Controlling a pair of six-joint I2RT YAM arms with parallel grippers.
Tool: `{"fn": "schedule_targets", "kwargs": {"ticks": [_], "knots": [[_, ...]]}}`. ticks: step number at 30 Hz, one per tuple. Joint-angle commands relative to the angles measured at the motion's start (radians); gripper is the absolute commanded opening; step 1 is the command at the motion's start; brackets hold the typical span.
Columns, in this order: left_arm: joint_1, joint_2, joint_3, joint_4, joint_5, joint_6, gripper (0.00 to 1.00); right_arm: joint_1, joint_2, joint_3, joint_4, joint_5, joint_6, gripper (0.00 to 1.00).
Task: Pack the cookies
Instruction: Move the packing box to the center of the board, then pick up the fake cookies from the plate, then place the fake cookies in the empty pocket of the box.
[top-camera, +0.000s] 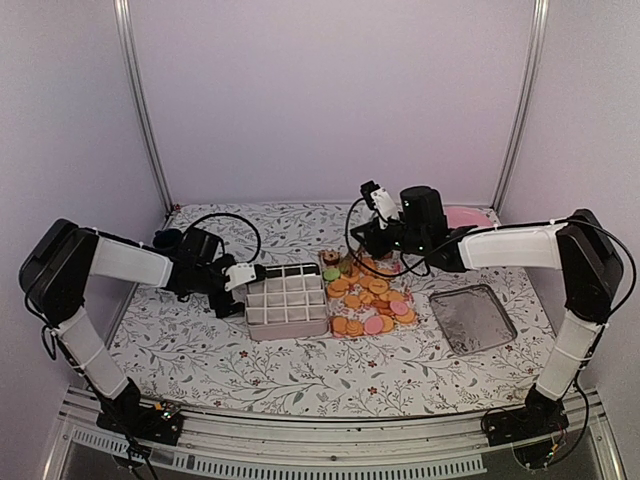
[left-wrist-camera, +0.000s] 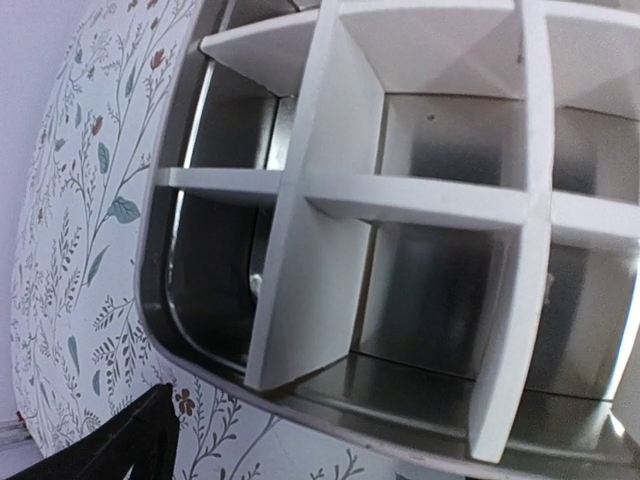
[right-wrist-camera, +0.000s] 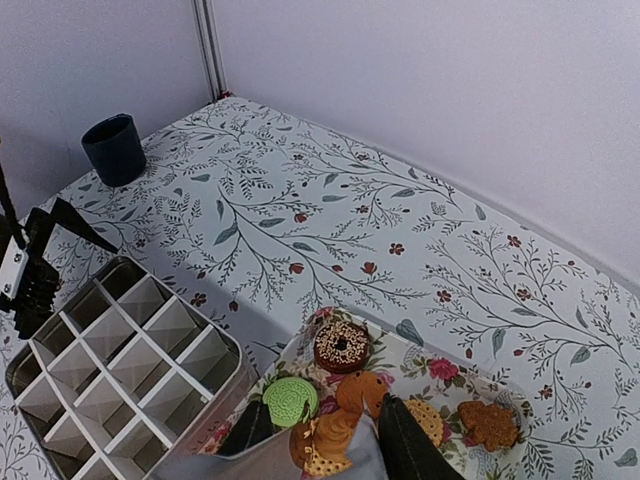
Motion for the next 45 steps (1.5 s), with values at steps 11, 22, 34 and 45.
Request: {"fn": "schedule_targets", "kwargs": {"ticks": [11, 22, 34, 45], "knots": [[-0.002, 0.016, 0.093, -0.032, 0.235, 0.040, 0.99, 0.006, -0.159, -0.014, -0.043, 0.025, 0.008, 0.15], [0.074, 0.099, 0.221, -0.047, 0.234, -0.136, 0.96, 0.092, -0.140, 0.091, -0.046, 0.028, 0.014, 0.16], [0.056, 0.253, 0.350, -0.113, 0.187, -0.278, 0.92, 0.165, -0.034, 0.212, -0.022, -0.001, 0.066, 0.16], [0.060, 0.337, 0.569, -0.305, 0.241, -0.408, 0.93, 0.196, 0.043, 0.273, -0.001, -0.025, 0.066, 0.16]]}}
